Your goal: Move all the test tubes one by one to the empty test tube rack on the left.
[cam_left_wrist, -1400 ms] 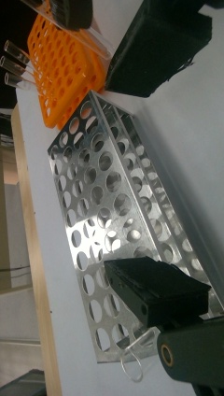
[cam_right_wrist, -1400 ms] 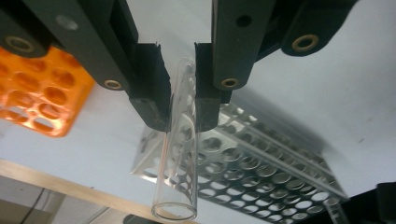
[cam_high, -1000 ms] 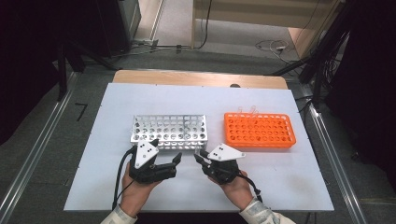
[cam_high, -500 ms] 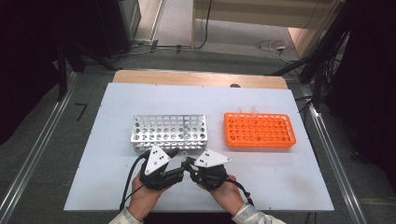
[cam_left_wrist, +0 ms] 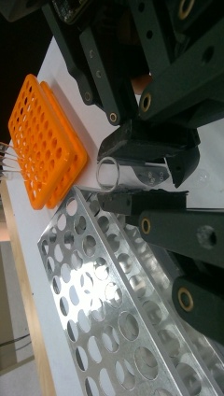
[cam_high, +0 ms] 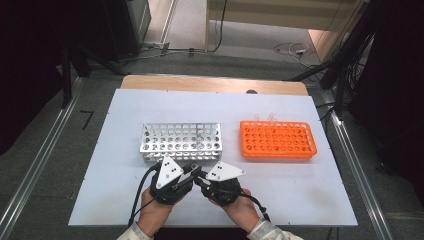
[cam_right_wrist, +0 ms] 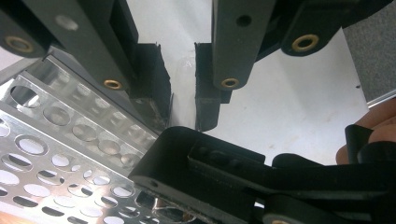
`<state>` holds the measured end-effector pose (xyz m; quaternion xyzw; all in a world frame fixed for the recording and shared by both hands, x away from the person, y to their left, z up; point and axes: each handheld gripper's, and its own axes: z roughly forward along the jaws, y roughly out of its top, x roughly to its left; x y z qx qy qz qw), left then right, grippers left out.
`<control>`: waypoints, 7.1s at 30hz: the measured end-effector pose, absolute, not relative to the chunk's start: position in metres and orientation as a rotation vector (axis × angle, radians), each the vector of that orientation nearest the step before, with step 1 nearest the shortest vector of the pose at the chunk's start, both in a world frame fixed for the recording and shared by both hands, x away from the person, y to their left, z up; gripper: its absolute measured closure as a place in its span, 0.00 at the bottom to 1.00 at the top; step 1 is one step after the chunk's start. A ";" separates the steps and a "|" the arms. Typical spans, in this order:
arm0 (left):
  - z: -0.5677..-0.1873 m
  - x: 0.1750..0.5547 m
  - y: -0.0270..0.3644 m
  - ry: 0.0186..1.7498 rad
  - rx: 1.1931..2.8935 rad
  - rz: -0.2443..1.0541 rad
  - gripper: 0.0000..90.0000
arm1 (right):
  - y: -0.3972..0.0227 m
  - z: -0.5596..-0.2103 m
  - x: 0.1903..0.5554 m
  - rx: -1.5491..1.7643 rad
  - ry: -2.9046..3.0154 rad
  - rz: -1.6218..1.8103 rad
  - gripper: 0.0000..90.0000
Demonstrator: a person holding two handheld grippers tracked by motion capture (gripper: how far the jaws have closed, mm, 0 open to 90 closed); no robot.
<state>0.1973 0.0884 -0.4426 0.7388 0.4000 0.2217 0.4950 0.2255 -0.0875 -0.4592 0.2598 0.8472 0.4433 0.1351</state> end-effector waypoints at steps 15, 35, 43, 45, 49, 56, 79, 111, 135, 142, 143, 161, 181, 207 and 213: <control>-0.431 0.203 0.106 1.015 1.738 0.575 0.83 | -0.093 -0.456 0.229 0.754 2.460 1.319 0.57; -0.402 0.222 0.155 1.122 1.624 0.651 0.83 | -0.107 -0.452 0.237 0.800 2.446 1.320 0.46; -0.395 0.230 0.170 1.164 1.597 0.699 0.83 | -0.108 -0.451 0.236 0.796 2.441 1.325 0.46; -0.395 0.232 0.173 1.174 1.594 0.707 0.83 | -0.108 -0.451 0.236 0.803 2.438 1.322 0.45; -0.396 0.237 0.178 1.200 1.579 0.726 0.83 | -0.110 -0.450 0.236 0.799 2.430 1.324 0.45; -0.399 0.243 0.182 1.224 1.576 0.760 0.83 | -0.113 -0.449 0.238 0.808 2.422 1.330 0.45; -0.425 0.252 0.186 1.266 1.621 0.793 0.83 | -0.111 -0.449 0.239 0.814 2.426 1.328 0.45; -0.433 0.244 0.177 1.245 1.661 0.760 0.60 | -0.118 -0.451 0.242 0.835 2.391 1.288 0.45; -0.429 0.240 0.169 1.256 1.592 0.654 0.10 | -0.186 -0.445 0.281 1.069 2.204 1.238 0.45; -0.430 0.239 0.164 1.248 1.622 0.656 0.06 | -0.197 -0.446 0.292 1.108 2.171 1.215 0.45; -0.431 0.238 0.164 1.246 1.622 0.653 0.06 | -0.199 -0.446 0.293 1.117 2.164 1.213 0.45; -0.435 0.235 0.160 1.245 1.633 0.630 0.06 | -0.240 -0.457 0.330 1.289 2.004 1.106 0.45; -0.439 0.238 0.158 1.252 1.642 0.610 0.06 | -0.247 -0.465 0.372 1.388 1.932 1.040 0.69; -0.441 0.238 0.160 1.264 1.645 0.607 0.06 | -0.252 -0.438 0.362 1.334 1.861 1.097 0.82; -0.440 0.238 0.158 1.265 1.643 0.607 0.06 | -0.255 -0.430 0.353 1.323 1.872 1.107 0.82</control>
